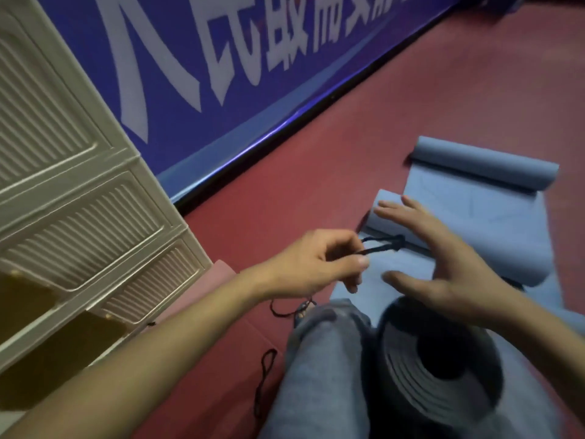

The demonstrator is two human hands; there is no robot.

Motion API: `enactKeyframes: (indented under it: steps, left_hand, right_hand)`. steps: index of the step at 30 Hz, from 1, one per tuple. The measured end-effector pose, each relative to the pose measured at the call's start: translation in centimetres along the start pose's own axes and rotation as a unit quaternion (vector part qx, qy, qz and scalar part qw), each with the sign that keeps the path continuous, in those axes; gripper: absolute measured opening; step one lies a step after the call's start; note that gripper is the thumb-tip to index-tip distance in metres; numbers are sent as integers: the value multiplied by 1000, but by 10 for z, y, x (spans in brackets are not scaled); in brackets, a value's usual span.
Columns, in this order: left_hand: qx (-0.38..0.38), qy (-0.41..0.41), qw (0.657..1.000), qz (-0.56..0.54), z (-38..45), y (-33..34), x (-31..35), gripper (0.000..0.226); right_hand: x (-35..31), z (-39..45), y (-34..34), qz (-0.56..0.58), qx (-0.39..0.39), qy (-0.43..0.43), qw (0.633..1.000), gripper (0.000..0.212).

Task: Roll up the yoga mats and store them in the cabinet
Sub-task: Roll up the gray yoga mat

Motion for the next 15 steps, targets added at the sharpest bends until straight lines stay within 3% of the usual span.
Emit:
enactKeyframes:
  steps: [3, 4, 6, 8, 10, 11, 13, 15]
  left_hand:
    - [-63, 72, 992, 84, -10, 34, 67, 12]
    - [-71, 104, 983, 134, -14, 42, 81, 10]
    - [-60, 187, 945, 262, -19, 51, 101, 11]
    - [-38, 261, 898, 351, -22, 52, 109, 24]
    - [-57, 255, 902, 344, -24, 55, 108, 49]
    - [-64, 228, 907, 349, -24, 58, 104, 60]
    - [-53, 172, 870, 458, -25, 65, 92, 76]
    - [-73, 107, 838, 531, -29, 71, 79, 76]
  right_hand:
    - [-32, -38, -30, 108, 38, -1, 993, 22]
    - [-35, -56, -41, 178, 40, 14, 983, 17]
    - [-30, -92, -61, 279, 43, 86, 955, 35]
    - [-19, -124, -75, 285, 36, 166, 943, 54]
    - [-10, -147, -82, 205, 8, 248, 947, 67]
    - [-11, -153, -81, 131, -28, 275, 952, 63]
    - [-17, -162, -71, -50, -131, 280, 950, 49]
    - [-23, -169, -59, -184, -181, 266, 929, 41]
Point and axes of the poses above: each hand's wrist, its own z-axis towards the middle knuckle, its own y-axis out of the palm, x = y × z, the point moved 5 cm from there along z, towards the middle knuckle, and after that the axes turned 1 degree about x, right-handed, at the moved point
